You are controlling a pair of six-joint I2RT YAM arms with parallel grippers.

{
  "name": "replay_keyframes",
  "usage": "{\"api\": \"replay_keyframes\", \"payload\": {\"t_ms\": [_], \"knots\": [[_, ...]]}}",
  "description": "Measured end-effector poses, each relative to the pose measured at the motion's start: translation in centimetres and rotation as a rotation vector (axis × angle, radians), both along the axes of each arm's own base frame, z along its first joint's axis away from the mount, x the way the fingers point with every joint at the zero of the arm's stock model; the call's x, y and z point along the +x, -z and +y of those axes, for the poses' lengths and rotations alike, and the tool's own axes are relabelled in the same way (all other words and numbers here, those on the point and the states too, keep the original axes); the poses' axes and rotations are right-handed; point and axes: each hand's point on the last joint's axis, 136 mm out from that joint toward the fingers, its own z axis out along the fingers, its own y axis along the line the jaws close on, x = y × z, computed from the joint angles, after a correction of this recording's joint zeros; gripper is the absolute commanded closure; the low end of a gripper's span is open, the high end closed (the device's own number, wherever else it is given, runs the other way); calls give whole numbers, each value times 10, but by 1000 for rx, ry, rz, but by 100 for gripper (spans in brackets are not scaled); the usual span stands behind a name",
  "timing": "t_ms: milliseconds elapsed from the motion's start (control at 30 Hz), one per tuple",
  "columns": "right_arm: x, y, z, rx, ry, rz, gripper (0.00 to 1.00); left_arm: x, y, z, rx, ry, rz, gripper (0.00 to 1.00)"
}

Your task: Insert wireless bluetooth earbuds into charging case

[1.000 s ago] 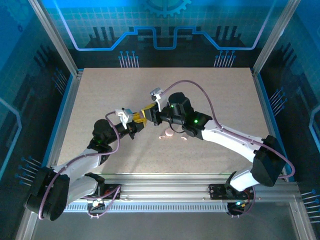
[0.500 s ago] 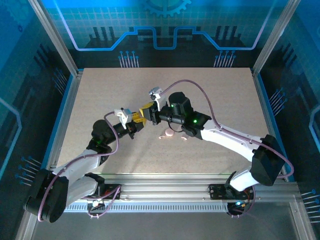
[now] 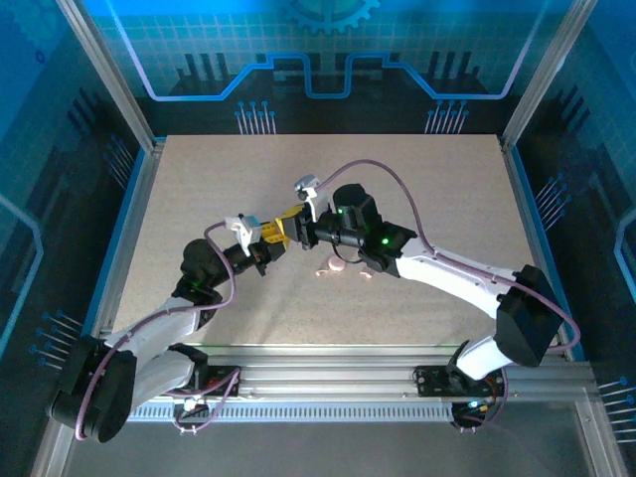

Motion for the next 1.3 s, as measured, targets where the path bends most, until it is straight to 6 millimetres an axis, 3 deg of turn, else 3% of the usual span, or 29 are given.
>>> {"api": "replay_keyframes", "payload": {"t_ms": [933, 1300], "knots": [[-6, 12, -6, -23, -10, 5, 84, 0, 1, 0, -11, 2, 19, 88], [-7, -3, -9, 17, -18, -25, 84, 0, -9, 0, -41, 6, -7, 88]]}}
